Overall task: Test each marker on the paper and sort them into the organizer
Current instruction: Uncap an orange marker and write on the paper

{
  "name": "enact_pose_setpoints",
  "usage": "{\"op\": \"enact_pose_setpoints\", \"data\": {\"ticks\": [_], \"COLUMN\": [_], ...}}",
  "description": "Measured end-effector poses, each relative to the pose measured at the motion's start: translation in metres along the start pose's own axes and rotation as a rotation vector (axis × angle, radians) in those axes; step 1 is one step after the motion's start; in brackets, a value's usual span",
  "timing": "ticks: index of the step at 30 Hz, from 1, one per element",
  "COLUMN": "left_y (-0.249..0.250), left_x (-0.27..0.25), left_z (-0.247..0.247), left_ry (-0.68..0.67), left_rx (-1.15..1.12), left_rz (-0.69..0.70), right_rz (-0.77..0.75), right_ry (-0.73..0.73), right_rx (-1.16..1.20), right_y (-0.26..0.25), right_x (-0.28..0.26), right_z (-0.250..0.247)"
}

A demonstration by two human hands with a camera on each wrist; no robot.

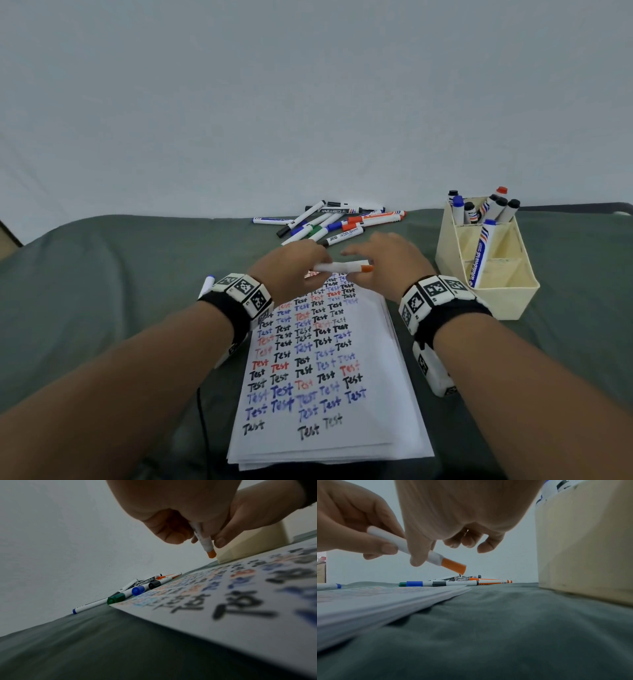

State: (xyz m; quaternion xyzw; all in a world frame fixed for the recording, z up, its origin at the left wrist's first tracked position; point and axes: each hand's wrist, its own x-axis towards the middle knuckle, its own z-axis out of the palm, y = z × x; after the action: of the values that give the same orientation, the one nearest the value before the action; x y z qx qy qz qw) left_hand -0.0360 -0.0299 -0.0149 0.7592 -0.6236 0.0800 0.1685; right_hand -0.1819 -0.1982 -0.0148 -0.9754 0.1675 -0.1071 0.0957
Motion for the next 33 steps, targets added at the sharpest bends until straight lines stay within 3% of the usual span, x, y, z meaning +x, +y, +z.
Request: {"op": "enact_pose_setpoints", "data": {"ticks": [8, 13, 20, 27, 33], "left_y": [0.001, -0.007, -0.021, -0.02, -0.012], "left_x": [-0.004, -0.007, -0.007, -0.005, -0.004], "left_z": [0.002, 0.007, 0.014, 0.018, 0.016], "left_ry": [0.03, 0.042, -0.023, -0.073, -0.127], "left_rx": [-0.1, -0.344, -0.186, -0.29, -0.263], "left_rz": [0.005, -0.162, -0.166, -0.116, -0.161], "right_rz": [-0.073, -0.033, -0.056, -0.07, -0.137], "right_ry": [-0.012, 0.053, 0.084, 0.1, 0.1], "right_rx": [0.06, 0.17, 0.268, 0.367, 0.363], "right_y": [-0.002, -0.001, -0.001, -0.002, 0.002], "right_x": [0.001, 0.0, -0.003, -0.006, -0.003], "right_z": [0.0, 0.001, 0.004, 0.004, 0.005]}}
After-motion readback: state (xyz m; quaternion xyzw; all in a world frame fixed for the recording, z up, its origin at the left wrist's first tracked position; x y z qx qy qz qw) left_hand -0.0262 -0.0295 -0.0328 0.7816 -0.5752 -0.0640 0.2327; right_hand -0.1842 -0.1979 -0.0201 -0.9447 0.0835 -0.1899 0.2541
